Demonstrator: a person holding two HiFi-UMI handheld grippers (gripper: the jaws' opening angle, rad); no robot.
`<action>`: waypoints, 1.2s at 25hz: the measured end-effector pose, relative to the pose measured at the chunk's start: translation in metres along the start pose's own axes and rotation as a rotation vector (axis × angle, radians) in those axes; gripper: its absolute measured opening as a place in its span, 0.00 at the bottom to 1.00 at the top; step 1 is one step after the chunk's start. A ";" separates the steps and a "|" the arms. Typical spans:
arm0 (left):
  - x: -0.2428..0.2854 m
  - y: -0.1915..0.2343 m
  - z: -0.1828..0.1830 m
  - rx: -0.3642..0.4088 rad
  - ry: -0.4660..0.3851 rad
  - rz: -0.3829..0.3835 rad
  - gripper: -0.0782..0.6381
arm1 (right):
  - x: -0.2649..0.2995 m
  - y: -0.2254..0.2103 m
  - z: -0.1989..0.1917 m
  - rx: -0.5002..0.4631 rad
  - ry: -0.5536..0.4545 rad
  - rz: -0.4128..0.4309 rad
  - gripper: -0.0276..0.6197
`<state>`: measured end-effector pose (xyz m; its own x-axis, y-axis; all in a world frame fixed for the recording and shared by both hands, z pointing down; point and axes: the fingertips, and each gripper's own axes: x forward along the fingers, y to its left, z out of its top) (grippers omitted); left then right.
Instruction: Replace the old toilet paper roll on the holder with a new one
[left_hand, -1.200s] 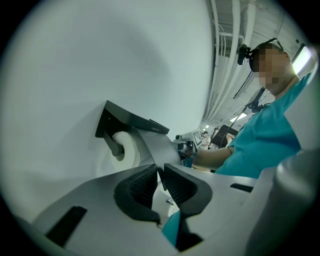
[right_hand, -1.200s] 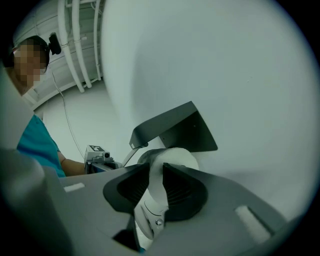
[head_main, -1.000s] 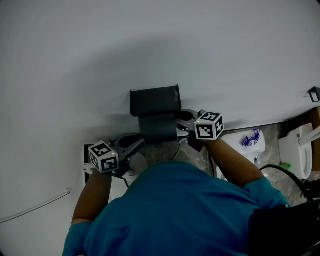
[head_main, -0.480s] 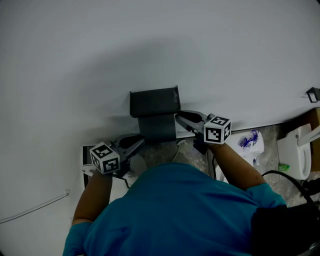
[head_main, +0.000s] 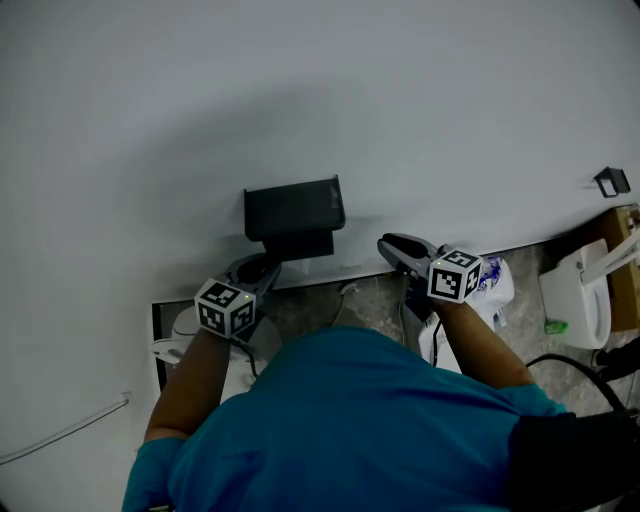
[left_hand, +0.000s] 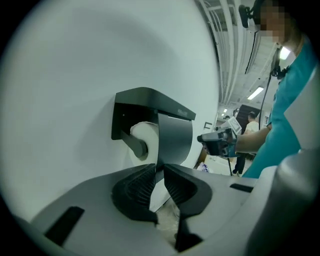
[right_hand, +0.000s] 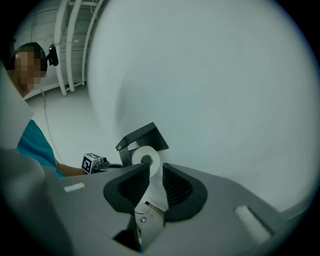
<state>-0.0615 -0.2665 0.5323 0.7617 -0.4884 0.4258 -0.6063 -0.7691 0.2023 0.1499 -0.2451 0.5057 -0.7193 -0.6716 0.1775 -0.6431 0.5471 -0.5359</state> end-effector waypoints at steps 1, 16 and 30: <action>0.003 0.003 0.000 0.012 0.003 0.011 0.17 | -0.002 -0.001 -0.001 -0.001 0.000 -0.006 0.17; -0.011 0.005 -0.004 -0.024 -0.040 0.054 0.30 | 0.000 0.015 0.010 -0.073 0.012 0.010 0.17; -0.131 0.029 0.074 -0.065 -0.392 0.213 0.24 | 0.009 0.082 0.070 -0.403 -0.009 0.030 0.11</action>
<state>-0.1616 -0.2556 0.4169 0.6396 -0.7620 0.1007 -0.7627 -0.6129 0.2067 0.1090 -0.2418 0.4055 -0.7383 -0.6557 0.1581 -0.6745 0.7177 -0.1734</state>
